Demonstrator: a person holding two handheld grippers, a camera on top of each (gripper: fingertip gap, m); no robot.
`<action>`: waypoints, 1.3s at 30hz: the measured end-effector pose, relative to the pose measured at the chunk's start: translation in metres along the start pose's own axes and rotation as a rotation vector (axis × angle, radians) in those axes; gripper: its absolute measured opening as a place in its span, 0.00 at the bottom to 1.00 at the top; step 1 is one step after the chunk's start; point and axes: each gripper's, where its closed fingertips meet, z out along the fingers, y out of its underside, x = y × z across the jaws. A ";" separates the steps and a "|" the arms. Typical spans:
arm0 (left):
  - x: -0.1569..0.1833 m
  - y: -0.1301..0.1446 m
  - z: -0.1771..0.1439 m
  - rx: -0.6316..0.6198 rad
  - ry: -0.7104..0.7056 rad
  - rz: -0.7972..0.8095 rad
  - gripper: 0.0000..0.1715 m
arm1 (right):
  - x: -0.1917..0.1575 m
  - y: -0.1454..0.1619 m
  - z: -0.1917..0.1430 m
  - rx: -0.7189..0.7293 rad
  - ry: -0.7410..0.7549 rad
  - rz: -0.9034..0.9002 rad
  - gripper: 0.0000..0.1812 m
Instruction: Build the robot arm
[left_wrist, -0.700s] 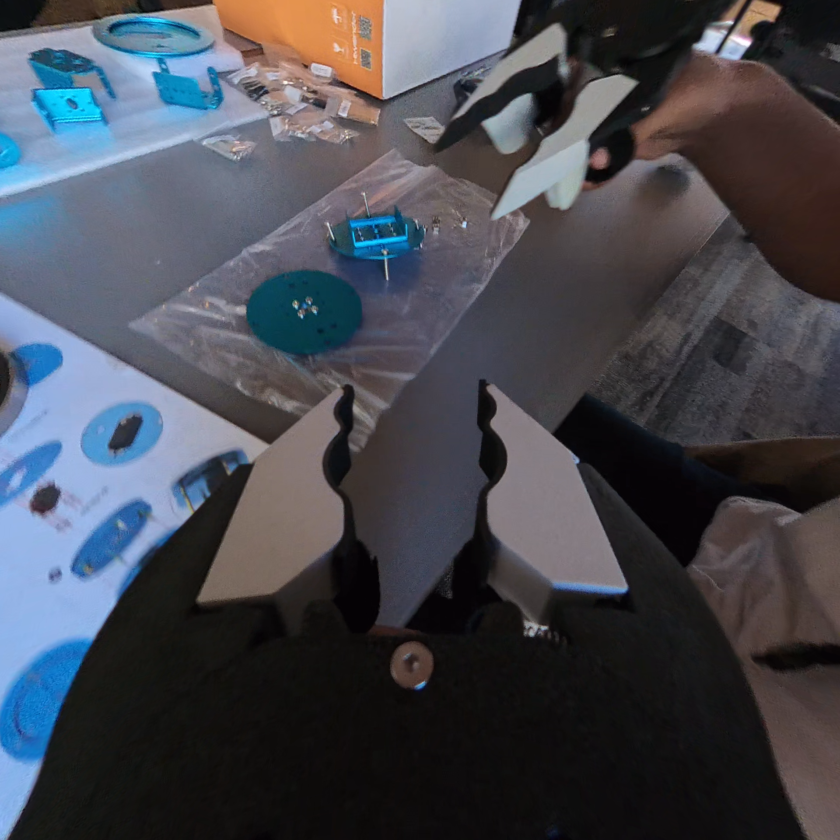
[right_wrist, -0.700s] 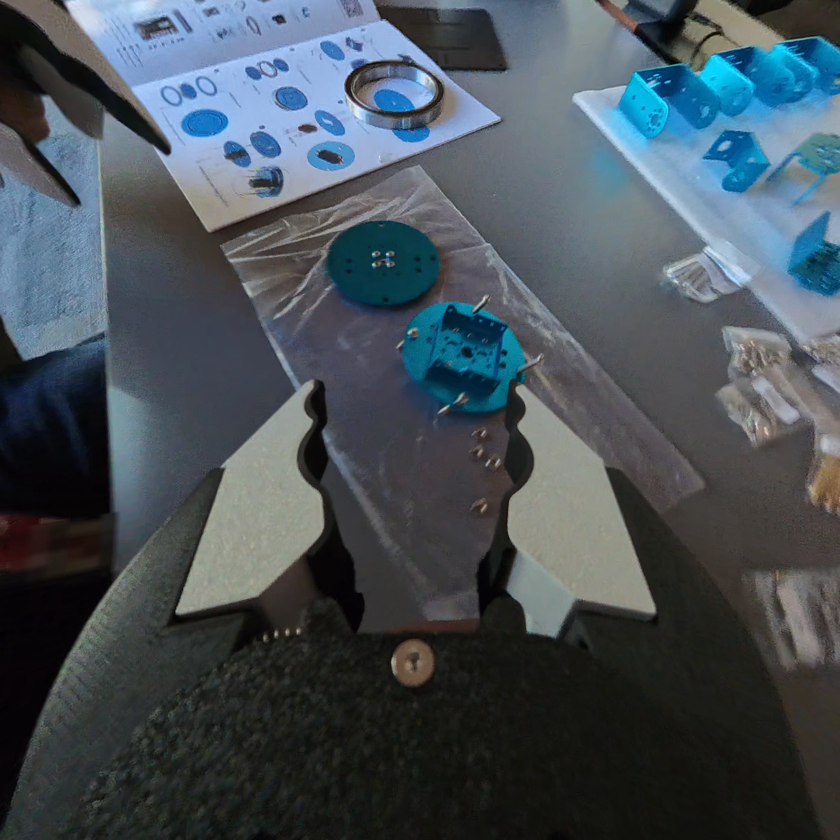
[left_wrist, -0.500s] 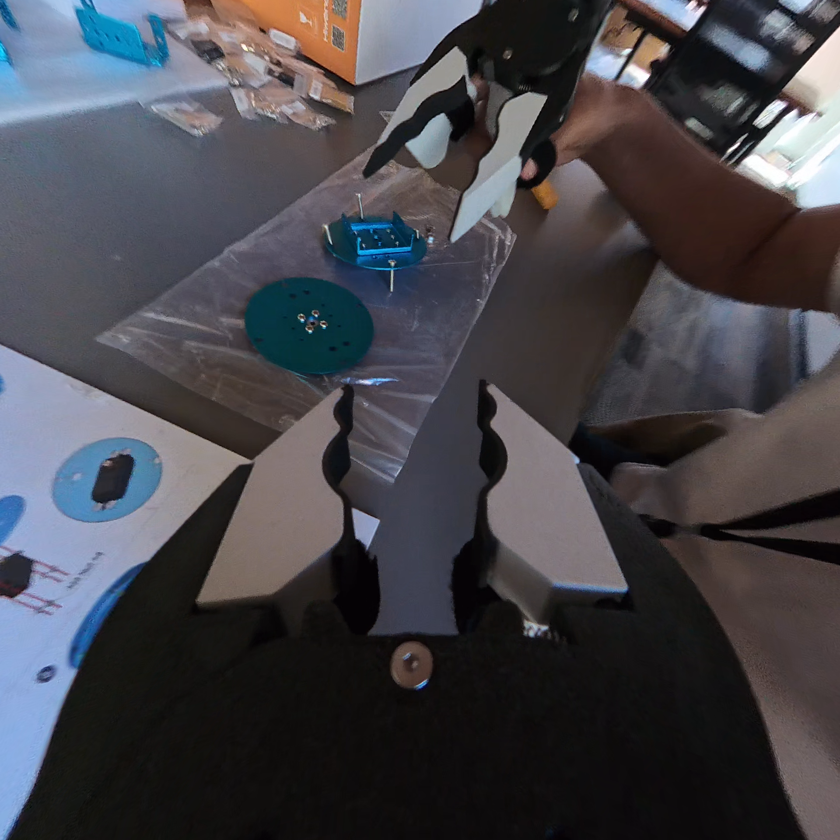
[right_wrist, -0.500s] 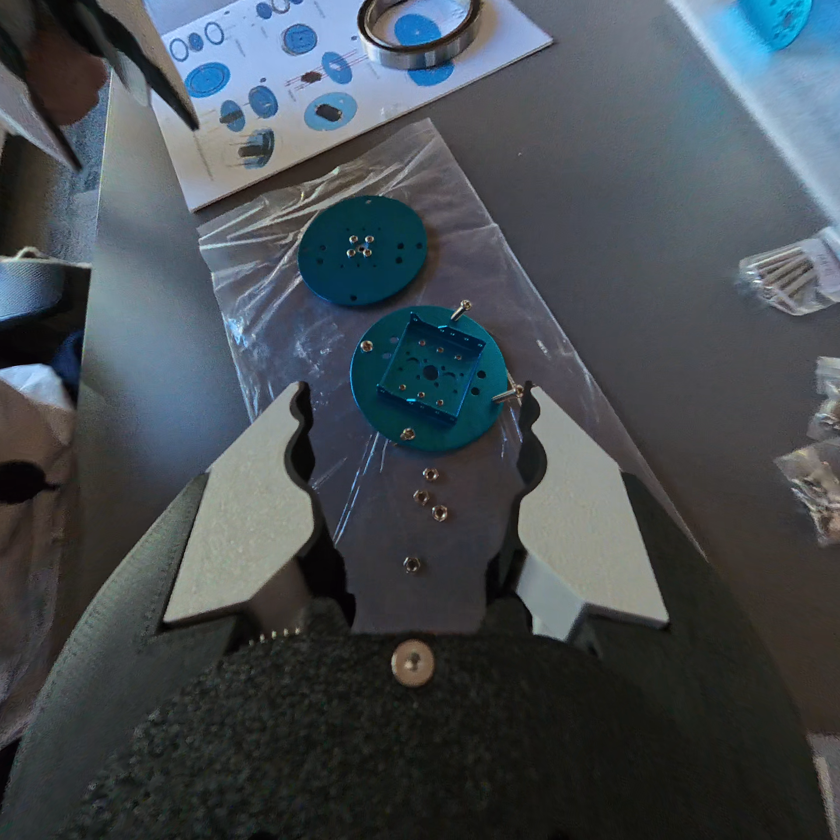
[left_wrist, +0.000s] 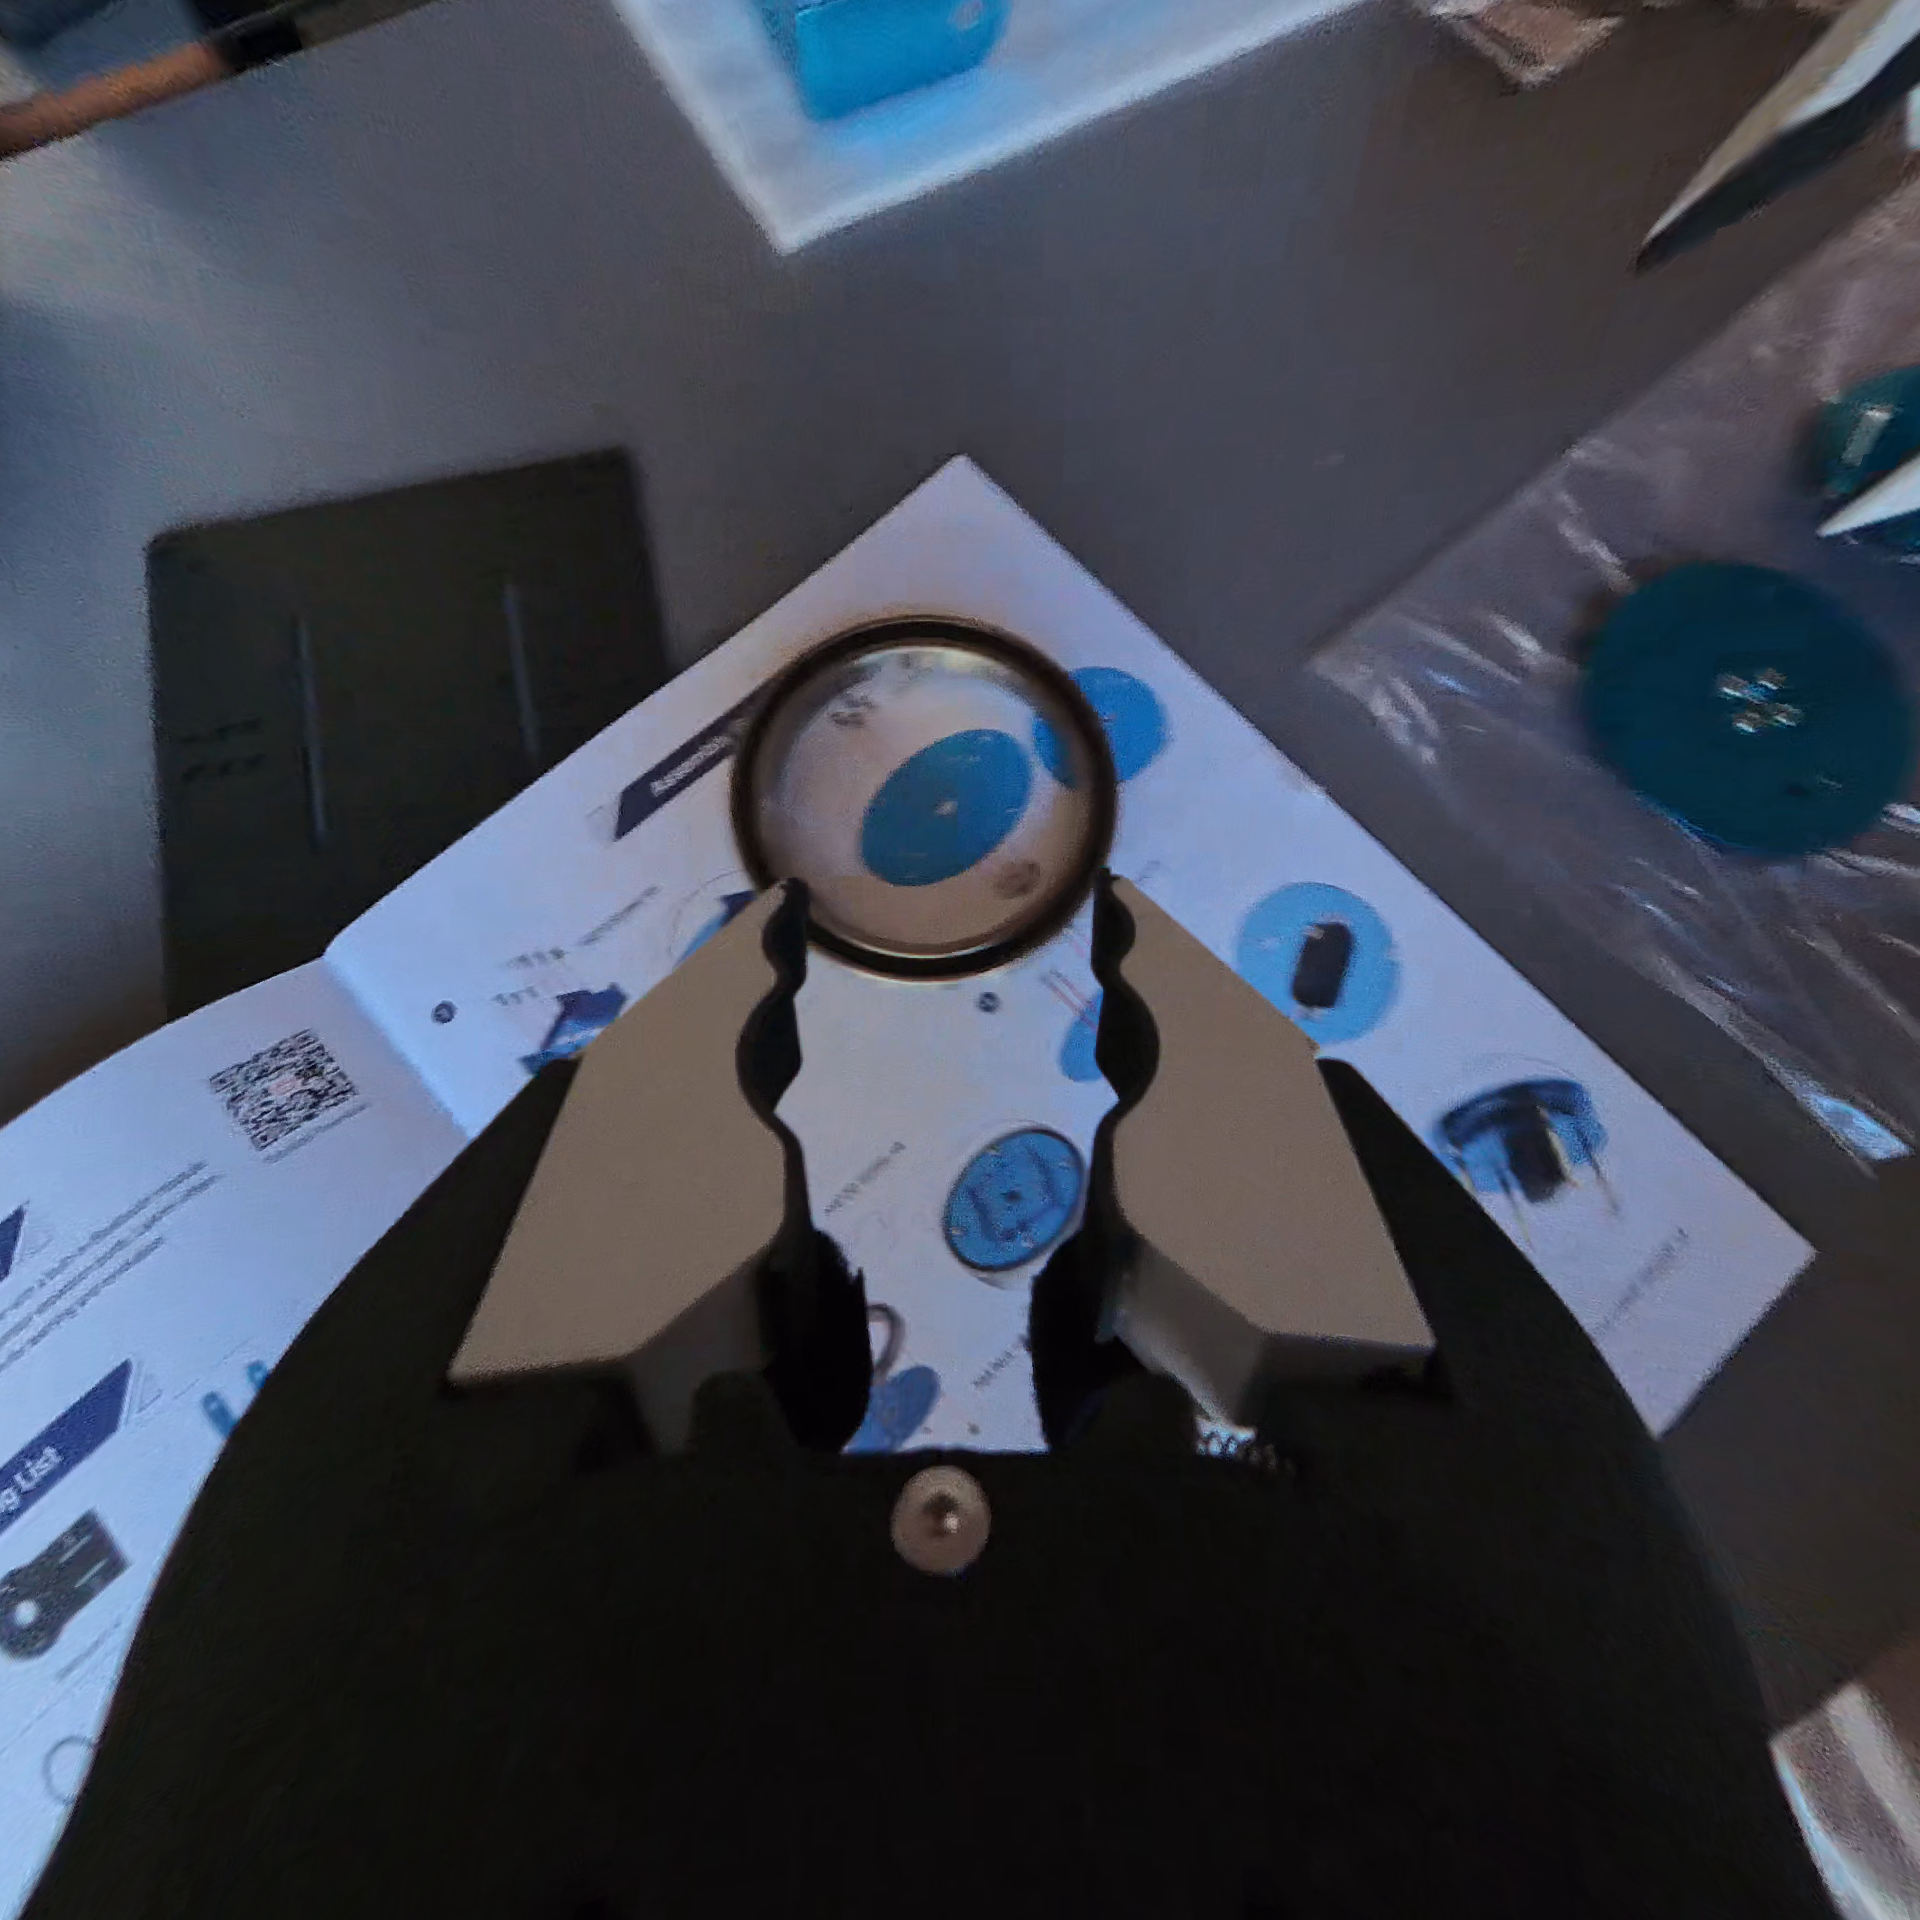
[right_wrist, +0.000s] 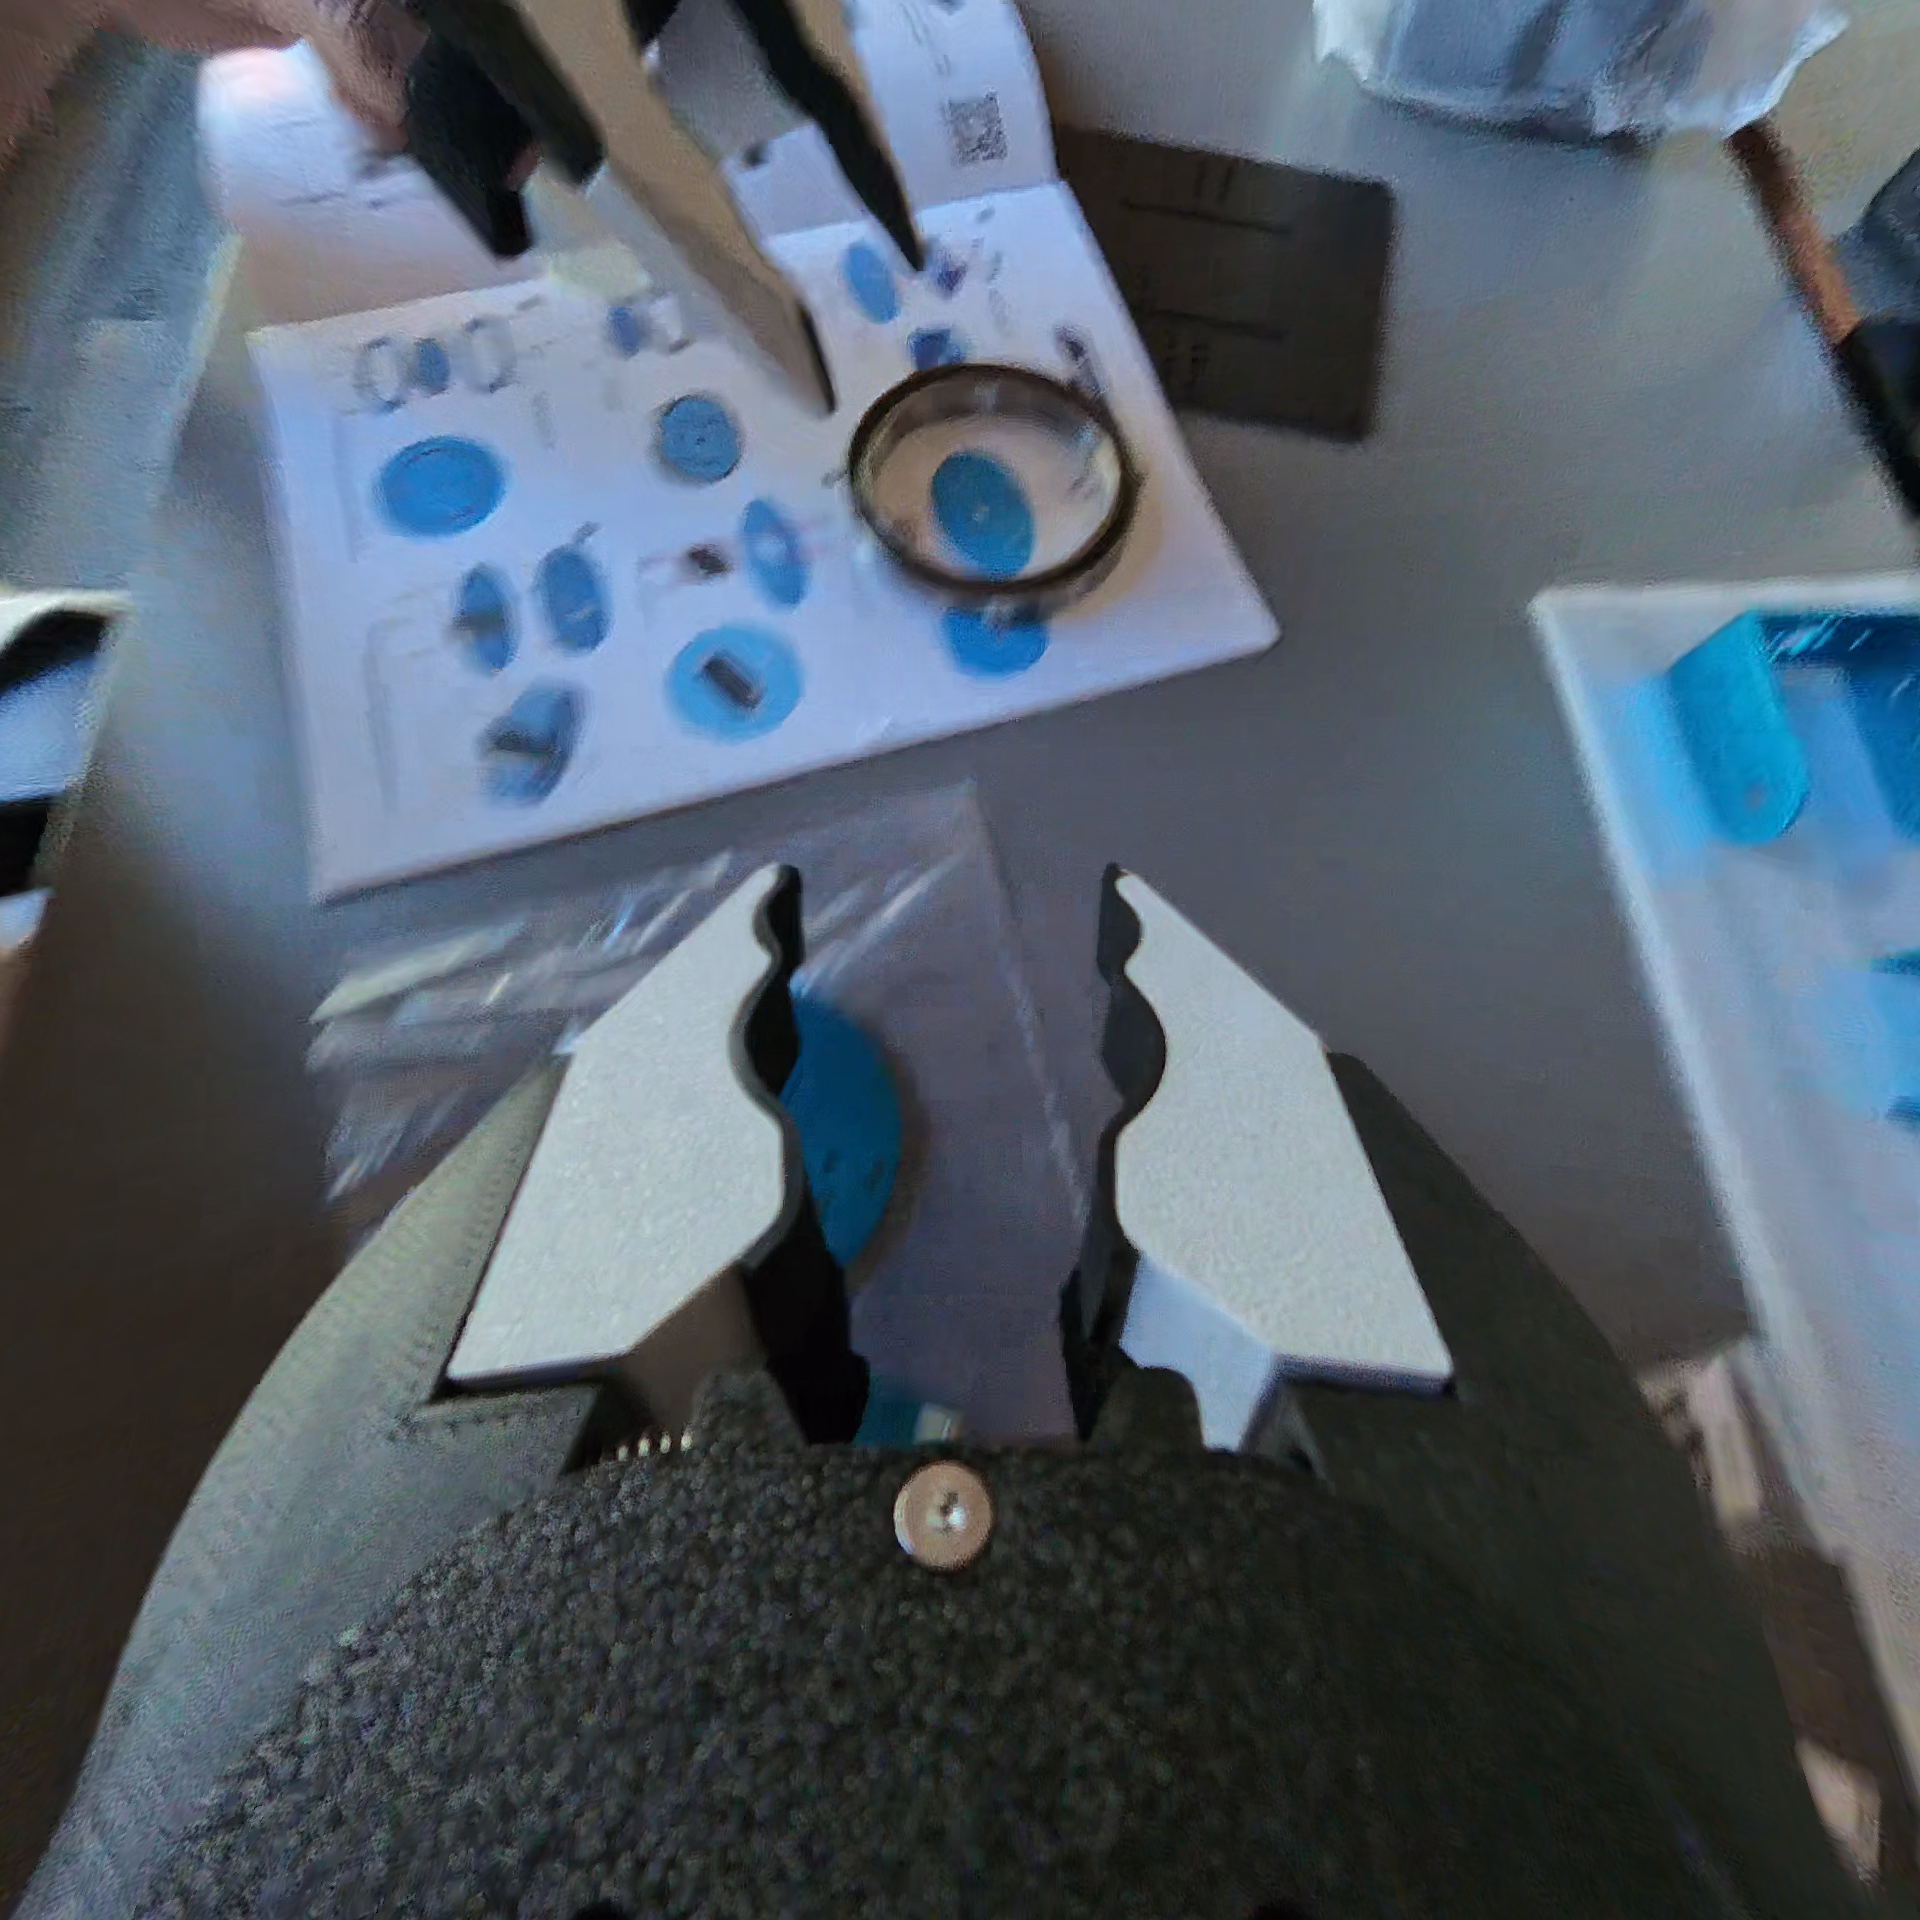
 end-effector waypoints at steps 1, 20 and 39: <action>-0.009 0.001 0.004 -0.010 -0.002 -0.040 0.32 | 0.008 -0.015 0.020 0.011 0.022 0.009 0.27; -0.029 0.011 0.021 0.098 -0.015 -0.194 0.26 | 0.053 -0.036 0.147 -0.194 0.212 0.110 0.06; 0.000 -0.004 0.022 0.075 -0.135 0.022 0.06 | 0.014 -0.061 0.068 -0.041 0.356 -0.096 0.11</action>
